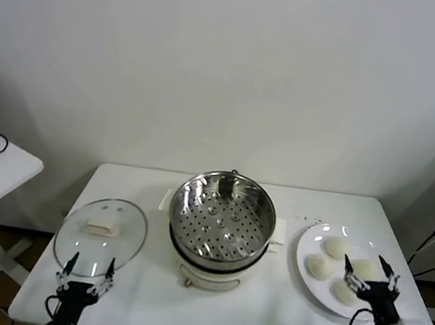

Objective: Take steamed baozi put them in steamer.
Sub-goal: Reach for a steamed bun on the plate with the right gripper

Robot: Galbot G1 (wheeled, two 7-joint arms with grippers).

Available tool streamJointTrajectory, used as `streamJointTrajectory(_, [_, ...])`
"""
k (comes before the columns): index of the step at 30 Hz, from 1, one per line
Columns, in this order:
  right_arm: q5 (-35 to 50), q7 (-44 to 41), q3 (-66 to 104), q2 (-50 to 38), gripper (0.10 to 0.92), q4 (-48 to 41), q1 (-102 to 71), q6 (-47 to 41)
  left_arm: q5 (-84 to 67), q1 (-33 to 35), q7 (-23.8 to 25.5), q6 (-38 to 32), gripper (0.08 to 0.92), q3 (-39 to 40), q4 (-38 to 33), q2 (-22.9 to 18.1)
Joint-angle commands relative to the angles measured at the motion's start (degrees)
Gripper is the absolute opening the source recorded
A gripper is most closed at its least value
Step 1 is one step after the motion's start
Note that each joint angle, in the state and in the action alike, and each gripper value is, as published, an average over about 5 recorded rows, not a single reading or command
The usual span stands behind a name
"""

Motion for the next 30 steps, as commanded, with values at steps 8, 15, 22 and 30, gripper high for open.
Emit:
streamJointTrajectory(8, [-10.2,-21.3,-15.8,-25.1,0.823,-11.4,26.6,-13.1,0.3,-0.5,0.2,-0.3,0.823,0.6,0.4,0.4])
streamJointTrajectory(15, [-14.9,-36.4,-36.9,-33.0,0.823,-20.4,43.7,-7.6,0.5,-0.9,0.6,-0.1,0.823,0.7,0.4,0.7])
streamJointTrajectory(22, [-18.3,-51.9,-59.2,-34.9,0.823,-30.2,63.8,1.9,1.1,-1.4,0.5,-0.5,0.823,0.9,1.2,0.6])
streamJointTrajectory(30, [-21.8,-59.2,-72.4,-27.6,0.823,-40.9,77.4,7.3,1.5,-1.3,0.6,-0.5,0.823,0.5,1.2,0.4])
